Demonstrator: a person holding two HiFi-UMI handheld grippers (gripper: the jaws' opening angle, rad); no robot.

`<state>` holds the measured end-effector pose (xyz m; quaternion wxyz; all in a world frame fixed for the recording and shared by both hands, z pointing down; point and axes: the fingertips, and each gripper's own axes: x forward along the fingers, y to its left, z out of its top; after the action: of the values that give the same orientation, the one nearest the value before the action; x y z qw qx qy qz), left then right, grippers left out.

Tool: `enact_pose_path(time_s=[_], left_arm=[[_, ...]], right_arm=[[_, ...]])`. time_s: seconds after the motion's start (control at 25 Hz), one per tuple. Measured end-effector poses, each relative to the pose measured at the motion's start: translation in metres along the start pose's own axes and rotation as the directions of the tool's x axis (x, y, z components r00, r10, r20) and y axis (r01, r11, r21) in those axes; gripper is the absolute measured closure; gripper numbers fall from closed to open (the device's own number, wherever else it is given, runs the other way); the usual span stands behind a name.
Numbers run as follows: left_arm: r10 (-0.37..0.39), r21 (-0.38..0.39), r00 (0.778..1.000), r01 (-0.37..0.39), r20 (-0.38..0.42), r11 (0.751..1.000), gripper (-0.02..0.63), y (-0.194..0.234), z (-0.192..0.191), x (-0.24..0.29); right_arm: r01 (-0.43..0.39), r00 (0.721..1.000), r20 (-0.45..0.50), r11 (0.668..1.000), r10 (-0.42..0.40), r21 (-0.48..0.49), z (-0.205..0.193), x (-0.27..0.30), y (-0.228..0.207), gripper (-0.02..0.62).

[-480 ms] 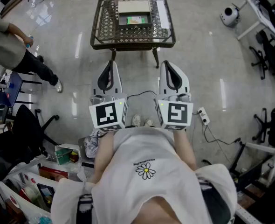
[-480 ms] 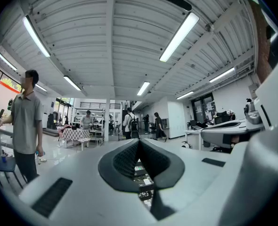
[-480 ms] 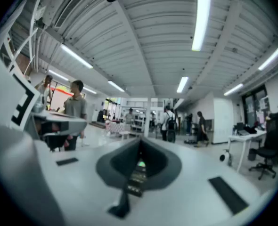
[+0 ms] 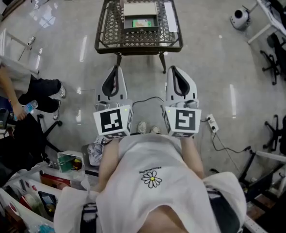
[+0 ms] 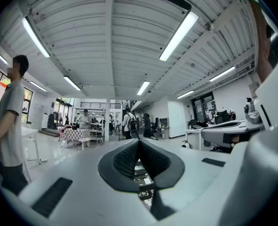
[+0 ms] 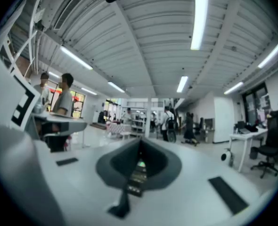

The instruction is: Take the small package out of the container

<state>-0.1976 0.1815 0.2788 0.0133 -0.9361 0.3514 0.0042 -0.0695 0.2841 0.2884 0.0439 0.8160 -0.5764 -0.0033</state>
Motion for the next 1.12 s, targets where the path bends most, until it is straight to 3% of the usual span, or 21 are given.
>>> enact_pose_path(time_s=[0.2,0.6,0.84,1.12], left_arm=[[-0.006,0.003,1.0,0.006,-0.004,1.0,0.583,-0.009,-0.001,0.004],[-0.011,0.018,1.0,0.011,-0.013,1.0,0.583,-0.036,-0.004,0.018],[0.02,-0.005,0.999,-0.02,0.025,1.0,0.583,-0.05,0.004,0.014],[0.073,-0.027,0.996,-0.072,0.041,0.997,0.583,-0.031,0.003,0.029]], right_arm=[[-0.004,1.0,0.022,0.999,0.003,0.036,0.001,-0.002,-0.009,0.565],[-0.017,1.0,0.013,1.0,0.017,-0.015,-0.006,-0.007,-0.035,0.565],[-0.056,0.998,0.014,0.998,0.056,-0.007,-0.012,-0.015,-0.046,0.565],[-0.074,0.996,0.037,0.997,0.075,-0.025,-0.015,0.001,-0.052,0.565]])
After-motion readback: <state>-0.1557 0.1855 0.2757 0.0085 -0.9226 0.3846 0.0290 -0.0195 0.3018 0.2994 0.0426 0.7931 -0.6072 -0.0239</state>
